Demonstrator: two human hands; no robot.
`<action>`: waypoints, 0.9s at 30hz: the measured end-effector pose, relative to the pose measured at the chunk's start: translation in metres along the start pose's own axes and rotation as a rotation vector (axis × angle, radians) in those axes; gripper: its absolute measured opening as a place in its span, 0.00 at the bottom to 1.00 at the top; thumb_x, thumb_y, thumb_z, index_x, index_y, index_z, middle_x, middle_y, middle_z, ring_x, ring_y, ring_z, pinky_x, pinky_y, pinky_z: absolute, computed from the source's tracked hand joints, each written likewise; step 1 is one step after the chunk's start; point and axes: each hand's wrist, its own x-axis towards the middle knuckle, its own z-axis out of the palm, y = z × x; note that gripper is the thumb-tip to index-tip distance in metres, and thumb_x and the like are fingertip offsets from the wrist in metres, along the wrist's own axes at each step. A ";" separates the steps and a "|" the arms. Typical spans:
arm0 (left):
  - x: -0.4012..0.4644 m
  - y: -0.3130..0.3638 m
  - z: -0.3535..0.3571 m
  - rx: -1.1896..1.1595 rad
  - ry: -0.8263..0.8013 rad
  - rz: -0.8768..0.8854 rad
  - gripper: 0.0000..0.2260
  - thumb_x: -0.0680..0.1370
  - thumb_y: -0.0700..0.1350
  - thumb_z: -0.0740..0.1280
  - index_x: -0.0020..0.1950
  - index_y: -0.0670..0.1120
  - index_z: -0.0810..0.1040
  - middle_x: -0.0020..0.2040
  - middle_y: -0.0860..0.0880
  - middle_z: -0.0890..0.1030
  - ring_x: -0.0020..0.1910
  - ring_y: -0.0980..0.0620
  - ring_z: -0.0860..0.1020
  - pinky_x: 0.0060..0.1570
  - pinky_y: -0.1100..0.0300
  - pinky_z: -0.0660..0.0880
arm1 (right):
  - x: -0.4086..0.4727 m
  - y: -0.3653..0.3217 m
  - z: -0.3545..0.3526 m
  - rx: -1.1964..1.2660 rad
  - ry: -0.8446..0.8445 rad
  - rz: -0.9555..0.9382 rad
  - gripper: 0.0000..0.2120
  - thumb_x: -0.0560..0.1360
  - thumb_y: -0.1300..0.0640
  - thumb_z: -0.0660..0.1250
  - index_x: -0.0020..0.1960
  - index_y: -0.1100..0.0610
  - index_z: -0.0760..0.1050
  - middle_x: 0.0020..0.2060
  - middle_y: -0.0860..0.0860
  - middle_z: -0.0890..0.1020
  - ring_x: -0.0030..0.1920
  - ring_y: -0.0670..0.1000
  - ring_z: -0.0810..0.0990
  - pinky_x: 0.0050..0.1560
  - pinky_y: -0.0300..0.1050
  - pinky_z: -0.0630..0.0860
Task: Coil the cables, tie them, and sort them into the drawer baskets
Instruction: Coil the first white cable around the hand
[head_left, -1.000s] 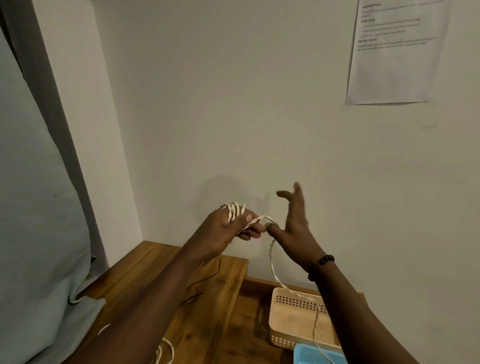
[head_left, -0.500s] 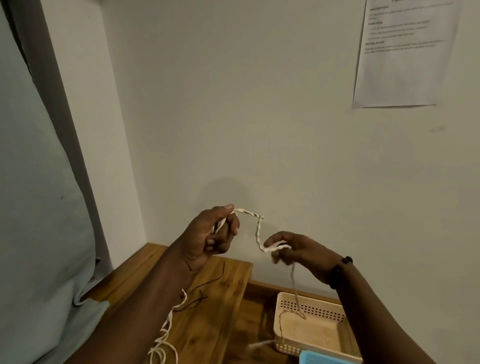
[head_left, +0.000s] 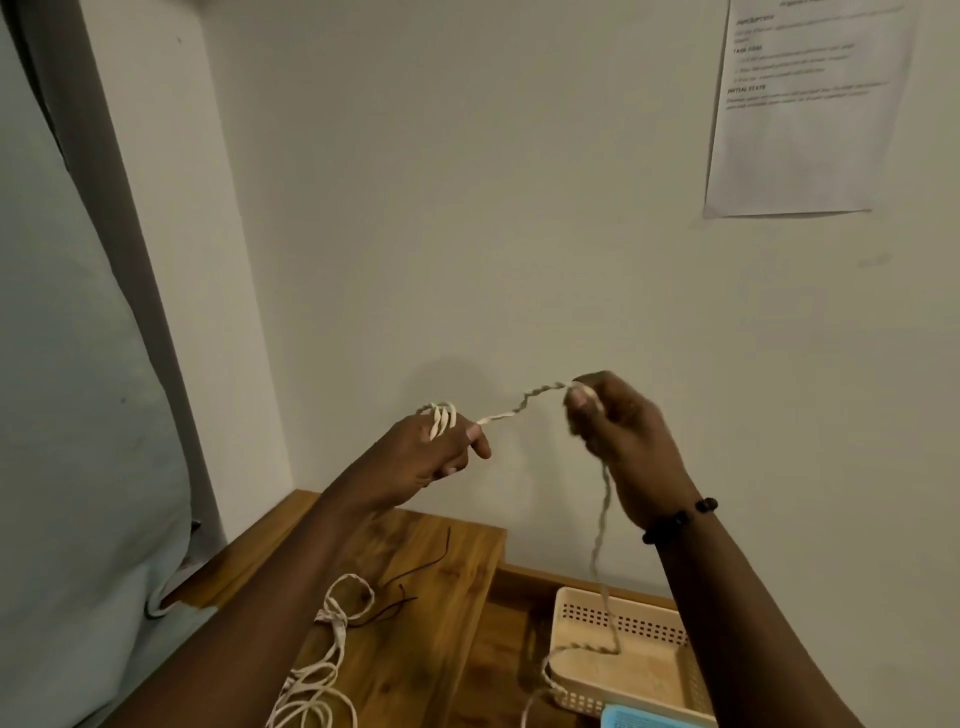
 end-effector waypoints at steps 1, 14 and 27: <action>-0.003 0.004 0.004 0.007 -0.049 0.038 0.14 0.82 0.52 0.60 0.49 0.48 0.82 0.32 0.51 0.73 0.32 0.59 0.71 0.34 0.68 0.69 | 0.008 0.004 -0.003 -0.062 0.191 -0.027 0.08 0.80 0.53 0.64 0.46 0.55 0.79 0.34 0.48 0.77 0.34 0.45 0.71 0.34 0.38 0.68; 0.011 0.053 0.062 -0.519 0.277 0.234 0.20 0.80 0.46 0.63 0.72 0.55 0.68 0.61 0.55 0.82 0.45 0.58 0.81 0.44 0.66 0.74 | -0.046 0.025 0.066 -0.020 -0.465 0.238 0.14 0.83 0.56 0.56 0.41 0.54 0.75 0.30 0.48 0.74 0.28 0.44 0.68 0.31 0.36 0.67; 0.000 0.017 0.058 -0.383 -0.295 -0.218 0.35 0.74 0.71 0.45 0.39 0.43 0.77 0.22 0.50 0.65 0.19 0.54 0.61 0.23 0.65 0.64 | 0.038 -0.029 -0.005 -1.136 -0.537 -0.057 0.17 0.69 0.36 0.69 0.41 0.50 0.78 0.32 0.44 0.78 0.34 0.44 0.74 0.37 0.40 0.72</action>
